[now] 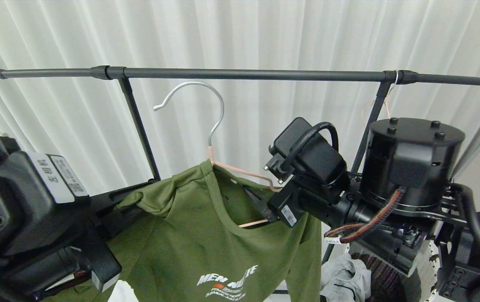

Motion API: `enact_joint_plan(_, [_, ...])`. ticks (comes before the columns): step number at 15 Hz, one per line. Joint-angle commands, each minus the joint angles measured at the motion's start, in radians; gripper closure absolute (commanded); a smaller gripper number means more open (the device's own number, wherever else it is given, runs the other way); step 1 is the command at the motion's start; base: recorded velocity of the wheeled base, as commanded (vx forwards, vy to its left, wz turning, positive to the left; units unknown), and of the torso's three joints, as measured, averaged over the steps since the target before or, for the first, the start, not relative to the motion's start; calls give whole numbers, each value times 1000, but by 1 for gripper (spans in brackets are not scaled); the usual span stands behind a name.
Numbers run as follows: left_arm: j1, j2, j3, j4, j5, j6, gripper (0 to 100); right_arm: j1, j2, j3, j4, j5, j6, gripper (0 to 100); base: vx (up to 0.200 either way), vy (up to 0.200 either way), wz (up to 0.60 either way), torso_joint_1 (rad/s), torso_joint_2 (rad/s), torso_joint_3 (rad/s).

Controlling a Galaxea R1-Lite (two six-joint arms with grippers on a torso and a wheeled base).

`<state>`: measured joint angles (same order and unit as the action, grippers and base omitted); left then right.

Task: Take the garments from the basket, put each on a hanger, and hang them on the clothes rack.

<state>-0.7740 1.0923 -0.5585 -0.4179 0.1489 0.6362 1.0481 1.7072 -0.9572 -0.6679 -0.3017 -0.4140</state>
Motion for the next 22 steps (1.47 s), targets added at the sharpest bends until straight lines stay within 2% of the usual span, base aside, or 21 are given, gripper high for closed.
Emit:
enact_joint_plan(1, [-1,-2,-1,-1,-14,14,100,0,14,-5,-1,0,-3,0,0,0,0,0,0,0])
enact_joint_plan(6, [-5,-3,-3,-1,-38,16,100,-51,14,-5,-1,0,-25,0,0,0,0,0,0,0])
enact_joint_plan(11, [-16,-3,-4,-1,-63,17,100,-43,11,3,-1,3,-23,0,0,0,0,0,0,0])
enact_joint_plan(12, [-16,-3,-4,-1,-65,17,100,-39,11,3,-1,3,-22,100,0,0,0,0,0,0])
enact_joint_plan(17, [-16,-3,-6,-1,-65,16,100,9,8,8,-25,67,-5,100,0,0,0,0,0,0])
enact_joint_plan(22, [-8,-8,-3,-1,-61,17,100,7,-6,29,-38,67,8,100,0,0,0,0,0,0])
